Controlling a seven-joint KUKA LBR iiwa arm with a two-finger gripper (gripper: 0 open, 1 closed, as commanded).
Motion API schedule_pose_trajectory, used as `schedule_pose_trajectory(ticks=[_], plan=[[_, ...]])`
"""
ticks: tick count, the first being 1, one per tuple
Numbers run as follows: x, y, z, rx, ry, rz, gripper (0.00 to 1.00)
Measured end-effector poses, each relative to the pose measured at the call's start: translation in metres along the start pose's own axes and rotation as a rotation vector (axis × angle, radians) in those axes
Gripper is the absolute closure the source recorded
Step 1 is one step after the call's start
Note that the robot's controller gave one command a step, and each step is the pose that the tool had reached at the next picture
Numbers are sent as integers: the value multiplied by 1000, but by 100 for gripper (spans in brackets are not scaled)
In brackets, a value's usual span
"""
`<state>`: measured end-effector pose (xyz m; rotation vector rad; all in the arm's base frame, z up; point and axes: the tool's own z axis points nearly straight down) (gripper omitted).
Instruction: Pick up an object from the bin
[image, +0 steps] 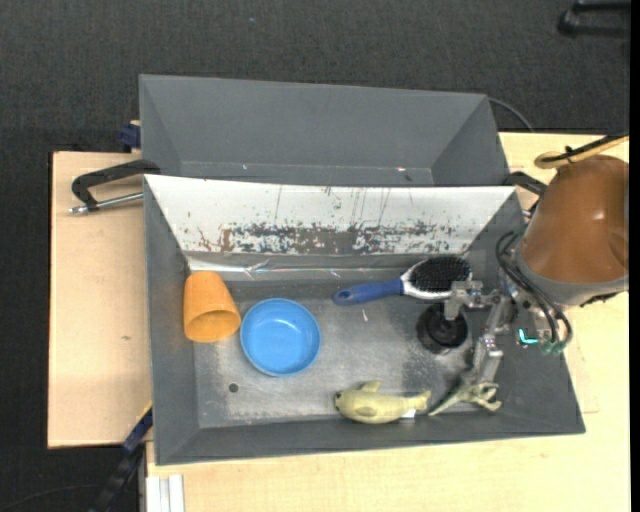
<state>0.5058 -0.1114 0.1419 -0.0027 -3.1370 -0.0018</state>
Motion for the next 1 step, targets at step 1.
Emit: schedule_pose_trajectory(ticks=[1], plan=[[-28, -36, 66, -4, -4, -167, 0]])
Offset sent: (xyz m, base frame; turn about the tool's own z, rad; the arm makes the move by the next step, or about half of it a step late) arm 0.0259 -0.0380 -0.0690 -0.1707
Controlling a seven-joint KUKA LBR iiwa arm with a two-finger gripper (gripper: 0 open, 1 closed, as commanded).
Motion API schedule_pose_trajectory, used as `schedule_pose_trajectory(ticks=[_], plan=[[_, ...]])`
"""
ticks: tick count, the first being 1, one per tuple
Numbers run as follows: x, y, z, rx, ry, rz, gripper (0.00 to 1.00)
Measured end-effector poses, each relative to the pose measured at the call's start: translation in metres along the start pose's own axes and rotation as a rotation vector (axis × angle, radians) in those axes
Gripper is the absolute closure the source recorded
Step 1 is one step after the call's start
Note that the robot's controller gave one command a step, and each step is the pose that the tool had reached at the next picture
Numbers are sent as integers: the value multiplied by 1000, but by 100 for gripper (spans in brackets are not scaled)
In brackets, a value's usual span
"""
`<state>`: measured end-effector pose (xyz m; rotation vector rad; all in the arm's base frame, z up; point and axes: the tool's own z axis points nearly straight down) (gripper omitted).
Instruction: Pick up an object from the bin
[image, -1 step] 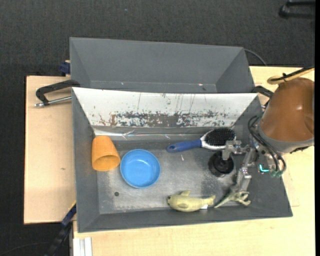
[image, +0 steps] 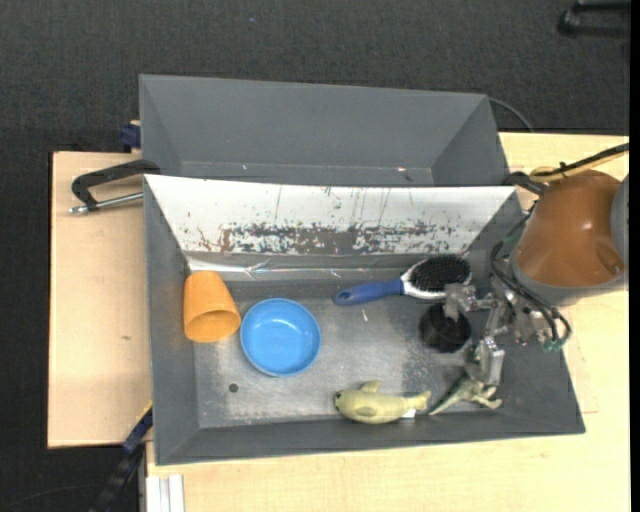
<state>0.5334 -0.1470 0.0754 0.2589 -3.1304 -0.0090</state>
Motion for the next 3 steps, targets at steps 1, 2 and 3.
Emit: schedule_pose_trajectory(ticks=[1, 2, 3], plan=[[-2, -2, -3, 7, -8, -4, 100], [-1, 1, 1, 2, -6, -4, 0], [-3, -1, -2, 6, -11, -6, 100]])
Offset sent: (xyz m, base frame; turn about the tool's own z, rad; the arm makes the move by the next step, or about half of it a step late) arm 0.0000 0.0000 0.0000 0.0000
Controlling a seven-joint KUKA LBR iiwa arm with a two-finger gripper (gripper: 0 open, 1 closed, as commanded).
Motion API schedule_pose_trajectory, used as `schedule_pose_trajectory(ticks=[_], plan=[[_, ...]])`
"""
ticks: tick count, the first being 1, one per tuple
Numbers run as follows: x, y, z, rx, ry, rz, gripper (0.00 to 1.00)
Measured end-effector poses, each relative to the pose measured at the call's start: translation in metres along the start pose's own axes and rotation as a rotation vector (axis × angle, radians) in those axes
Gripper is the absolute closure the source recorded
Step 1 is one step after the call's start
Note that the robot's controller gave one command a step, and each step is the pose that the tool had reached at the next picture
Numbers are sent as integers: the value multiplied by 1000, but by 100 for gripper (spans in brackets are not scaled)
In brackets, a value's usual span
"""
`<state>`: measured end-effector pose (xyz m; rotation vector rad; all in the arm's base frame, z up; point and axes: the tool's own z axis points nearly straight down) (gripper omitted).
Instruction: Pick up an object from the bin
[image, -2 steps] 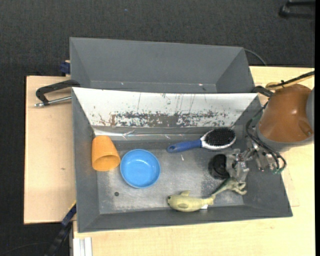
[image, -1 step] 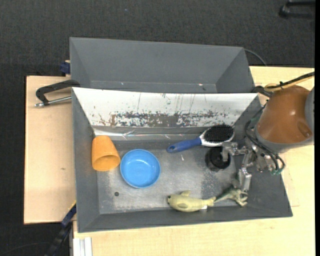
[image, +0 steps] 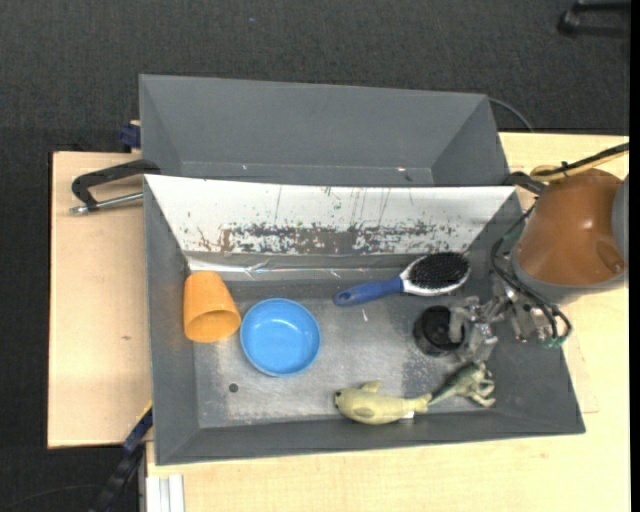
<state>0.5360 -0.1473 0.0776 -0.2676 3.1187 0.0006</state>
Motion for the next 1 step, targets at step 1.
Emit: schedule_pose_trajectory(ticks=[1], plan=[[22, -2, -131, 5, -1, -21, 100]])
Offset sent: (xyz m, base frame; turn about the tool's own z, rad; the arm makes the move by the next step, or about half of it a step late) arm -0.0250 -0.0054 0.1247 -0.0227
